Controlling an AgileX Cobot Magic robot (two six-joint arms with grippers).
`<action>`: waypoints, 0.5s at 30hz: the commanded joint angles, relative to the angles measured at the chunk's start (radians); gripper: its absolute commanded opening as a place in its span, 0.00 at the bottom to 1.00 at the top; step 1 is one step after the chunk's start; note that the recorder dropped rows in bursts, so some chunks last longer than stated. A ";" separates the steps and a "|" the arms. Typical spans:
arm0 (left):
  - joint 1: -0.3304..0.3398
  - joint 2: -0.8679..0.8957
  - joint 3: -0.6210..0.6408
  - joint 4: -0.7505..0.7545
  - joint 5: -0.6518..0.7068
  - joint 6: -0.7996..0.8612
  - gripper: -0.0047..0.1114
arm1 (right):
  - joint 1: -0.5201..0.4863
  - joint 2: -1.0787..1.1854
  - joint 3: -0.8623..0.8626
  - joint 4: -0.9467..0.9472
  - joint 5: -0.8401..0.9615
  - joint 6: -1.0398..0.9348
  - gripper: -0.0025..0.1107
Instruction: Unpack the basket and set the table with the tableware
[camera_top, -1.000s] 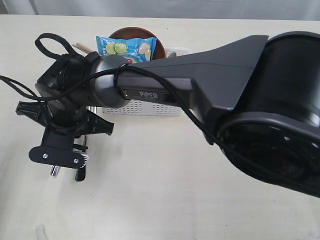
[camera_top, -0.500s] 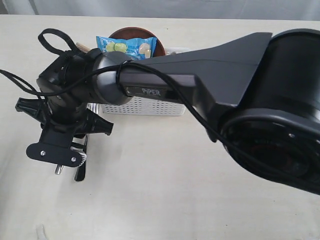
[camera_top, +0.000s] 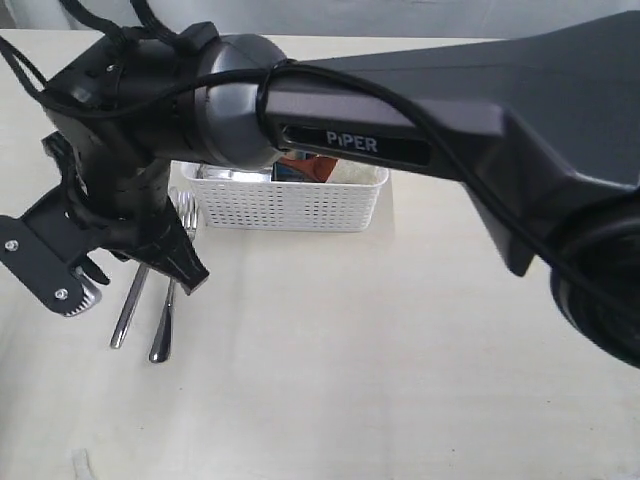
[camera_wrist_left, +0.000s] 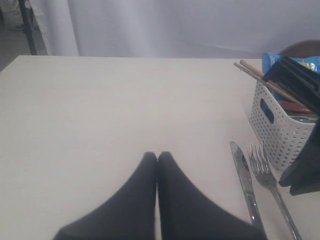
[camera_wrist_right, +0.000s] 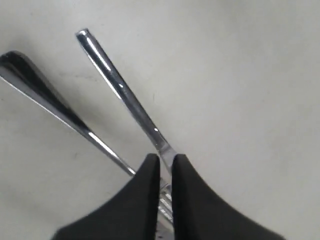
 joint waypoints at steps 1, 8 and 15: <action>0.003 -0.004 0.004 0.008 -0.009 0.004 0.04 | -0.024 0.009 0.000 -0.001 -0.032 0.361 0.02; 0.003 -0.004 0.004 0.008 -0.009 0.004 0.04 | -0.026 0.094 0.000 -0.036 -0.083 0.653 0.02; 0.003 -0.004 0.004 0.008 -0.009 0.004 0.04 | -0.026 0.118 0.000 -0.053 -0.077 0.654 0.02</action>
